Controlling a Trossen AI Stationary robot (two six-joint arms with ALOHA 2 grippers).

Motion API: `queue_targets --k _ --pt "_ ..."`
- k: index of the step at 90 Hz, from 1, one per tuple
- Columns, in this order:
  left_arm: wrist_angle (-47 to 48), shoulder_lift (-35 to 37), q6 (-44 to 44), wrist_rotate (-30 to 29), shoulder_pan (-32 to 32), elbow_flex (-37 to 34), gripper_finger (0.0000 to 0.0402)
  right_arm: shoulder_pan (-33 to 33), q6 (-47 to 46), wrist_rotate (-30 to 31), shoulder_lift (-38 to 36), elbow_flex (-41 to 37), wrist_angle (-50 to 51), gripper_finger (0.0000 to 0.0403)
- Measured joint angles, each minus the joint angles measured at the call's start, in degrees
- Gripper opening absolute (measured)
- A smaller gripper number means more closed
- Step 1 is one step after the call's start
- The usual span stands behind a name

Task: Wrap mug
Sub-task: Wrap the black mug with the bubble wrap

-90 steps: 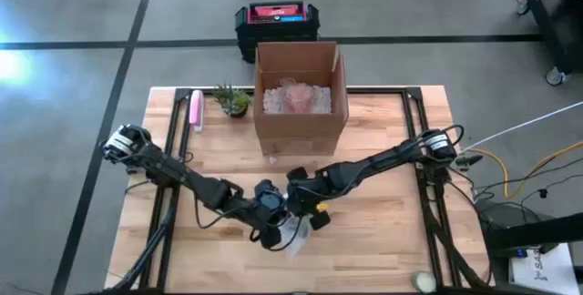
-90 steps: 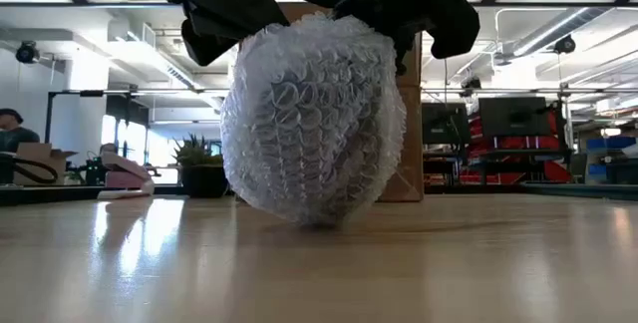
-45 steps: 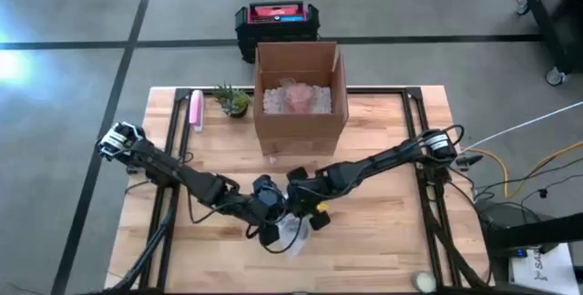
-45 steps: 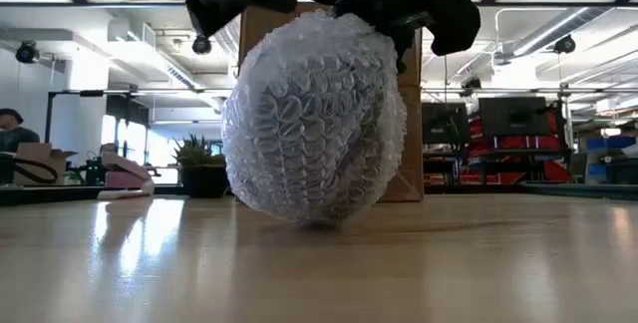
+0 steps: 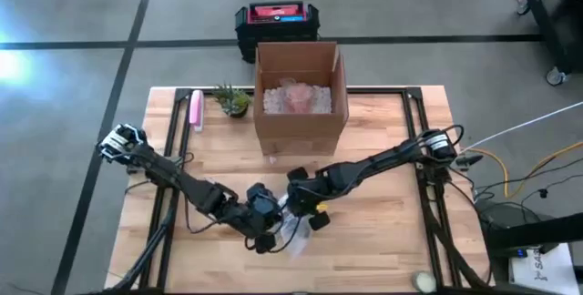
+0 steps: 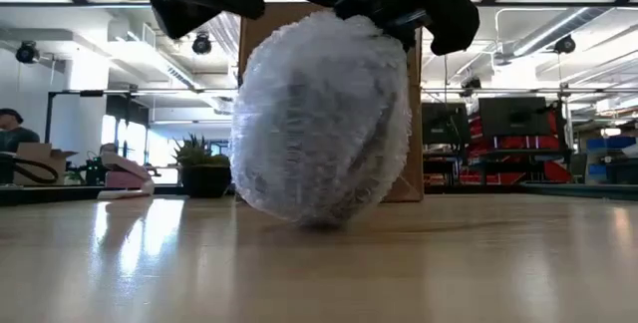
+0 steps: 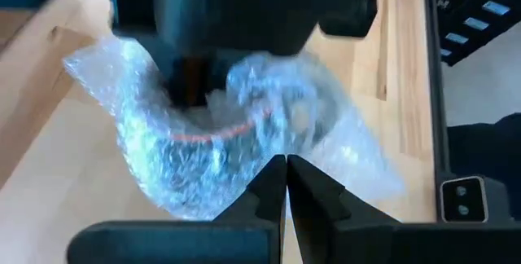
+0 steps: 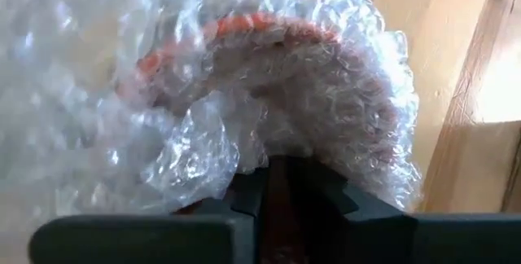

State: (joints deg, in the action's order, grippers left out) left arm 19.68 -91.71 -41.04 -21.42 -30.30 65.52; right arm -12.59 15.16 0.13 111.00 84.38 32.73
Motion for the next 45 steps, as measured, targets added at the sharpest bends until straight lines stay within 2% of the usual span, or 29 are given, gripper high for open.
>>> queue_targets --k 17,45 --pt "-0.6 -2.3 0.8 -0.1 1.5 0.0 0.0000 0.2 0.0 0.0 0.0 0.0 0.5 0.0093" --pt "-2.9 -2.5 3.1 -0.3 2.0 -0.1 0.0000 0.2 -0.1 -0.1 -0.2 0.0 0.2 0.0123"
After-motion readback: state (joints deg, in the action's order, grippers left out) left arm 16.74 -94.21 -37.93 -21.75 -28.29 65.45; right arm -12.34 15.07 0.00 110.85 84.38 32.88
